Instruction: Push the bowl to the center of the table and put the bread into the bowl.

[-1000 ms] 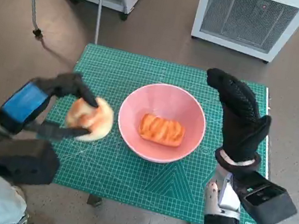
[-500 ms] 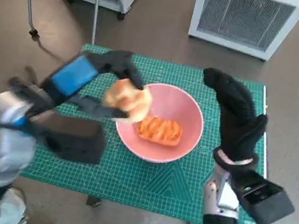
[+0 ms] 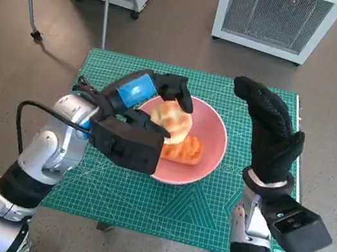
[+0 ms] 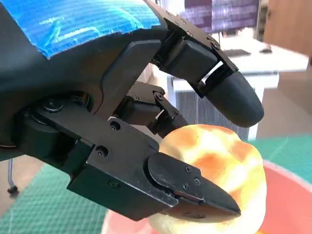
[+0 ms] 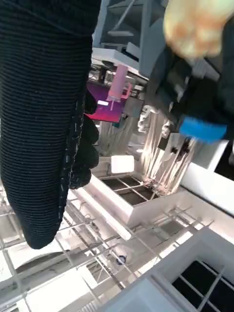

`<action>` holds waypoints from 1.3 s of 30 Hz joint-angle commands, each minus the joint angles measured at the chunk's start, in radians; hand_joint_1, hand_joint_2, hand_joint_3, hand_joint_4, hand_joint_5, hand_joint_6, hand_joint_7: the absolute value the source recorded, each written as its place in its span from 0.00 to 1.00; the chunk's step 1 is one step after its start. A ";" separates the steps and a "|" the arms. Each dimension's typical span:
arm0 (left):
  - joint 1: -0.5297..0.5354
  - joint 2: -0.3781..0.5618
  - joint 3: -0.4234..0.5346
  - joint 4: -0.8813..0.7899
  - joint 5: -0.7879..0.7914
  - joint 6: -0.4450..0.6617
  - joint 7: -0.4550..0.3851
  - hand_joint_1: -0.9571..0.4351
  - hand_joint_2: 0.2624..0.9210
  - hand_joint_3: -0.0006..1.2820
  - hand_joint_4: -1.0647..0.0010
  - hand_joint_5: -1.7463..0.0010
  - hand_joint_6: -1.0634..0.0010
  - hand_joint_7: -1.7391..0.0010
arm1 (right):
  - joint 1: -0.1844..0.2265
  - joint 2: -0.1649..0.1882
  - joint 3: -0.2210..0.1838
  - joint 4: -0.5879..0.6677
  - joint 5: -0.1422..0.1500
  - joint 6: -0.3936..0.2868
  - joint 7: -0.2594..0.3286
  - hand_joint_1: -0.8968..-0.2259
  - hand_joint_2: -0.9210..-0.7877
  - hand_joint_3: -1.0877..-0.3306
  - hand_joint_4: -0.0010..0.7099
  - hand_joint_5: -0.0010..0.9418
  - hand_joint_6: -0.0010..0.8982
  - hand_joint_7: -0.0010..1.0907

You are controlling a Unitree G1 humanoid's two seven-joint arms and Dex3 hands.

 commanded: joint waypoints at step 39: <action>0.258 -0.213 0.559 0.009 -0.851 -0.477 0.093 0.40 0.99 0.06 0.89 0.99 0.72 0.97 | -0.038 -0.038 0.002 -0.049 -0.057 0.079 -0.074 0.61 0.00 0.33 0.40 0.02 0.00 0.62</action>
